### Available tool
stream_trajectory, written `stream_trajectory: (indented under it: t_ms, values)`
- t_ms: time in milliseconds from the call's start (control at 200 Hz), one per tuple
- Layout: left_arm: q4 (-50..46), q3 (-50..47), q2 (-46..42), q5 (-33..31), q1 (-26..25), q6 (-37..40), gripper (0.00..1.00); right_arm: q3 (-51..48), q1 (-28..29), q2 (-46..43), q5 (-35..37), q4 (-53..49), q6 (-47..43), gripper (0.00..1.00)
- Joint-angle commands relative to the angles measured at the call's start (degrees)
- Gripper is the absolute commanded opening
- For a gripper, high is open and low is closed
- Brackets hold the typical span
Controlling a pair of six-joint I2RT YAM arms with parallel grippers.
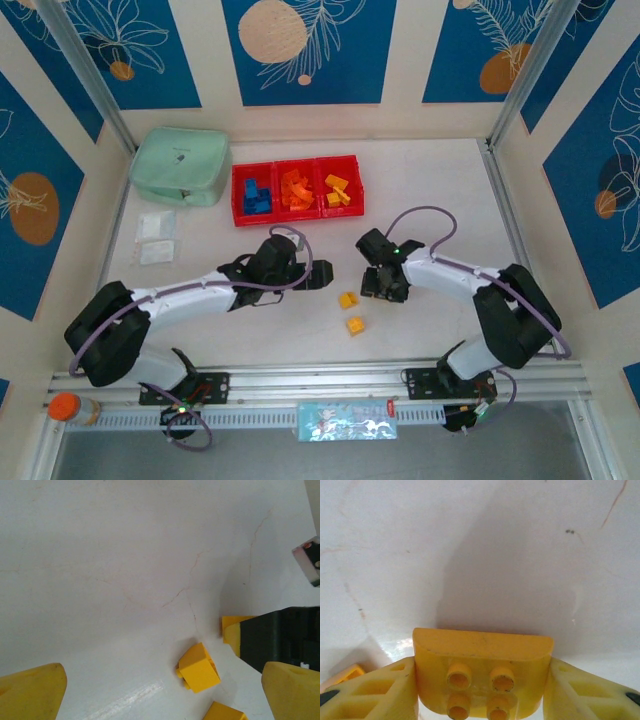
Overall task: Sort the legos into containers by color
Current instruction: Pick up the lego from the bottom-center of the table, then place the lego in the container.
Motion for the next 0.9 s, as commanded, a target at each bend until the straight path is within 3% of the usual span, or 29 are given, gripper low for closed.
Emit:
stream_trajectory:
  t_ms: [0,275,625,895]
  values:
    - [-1.8,2.1,-2.1,-1.3,0.1,1.7,0.99,4.1,-1.2,-2.9,-0.1,-1.1,-4.3,0.54]
    - [-7.8,3.8,-6.5,-2.0,5.5,5.8,0.99,19.9,-4.4,3.2,-0.5,0.6,-14.0,0.56]
    - [-12.4,7.9,-7.4,2.5,16.0,9.4,0.99,46.1,-8.3,24.9,-3.5,3.4,-19.4,0.57]
    - [-12.9,8.9,-6.5,3.5,19.2,10.7,0.99,65.8,-10.6,42.4,-1.8,-1.9,-19.7,0.58]
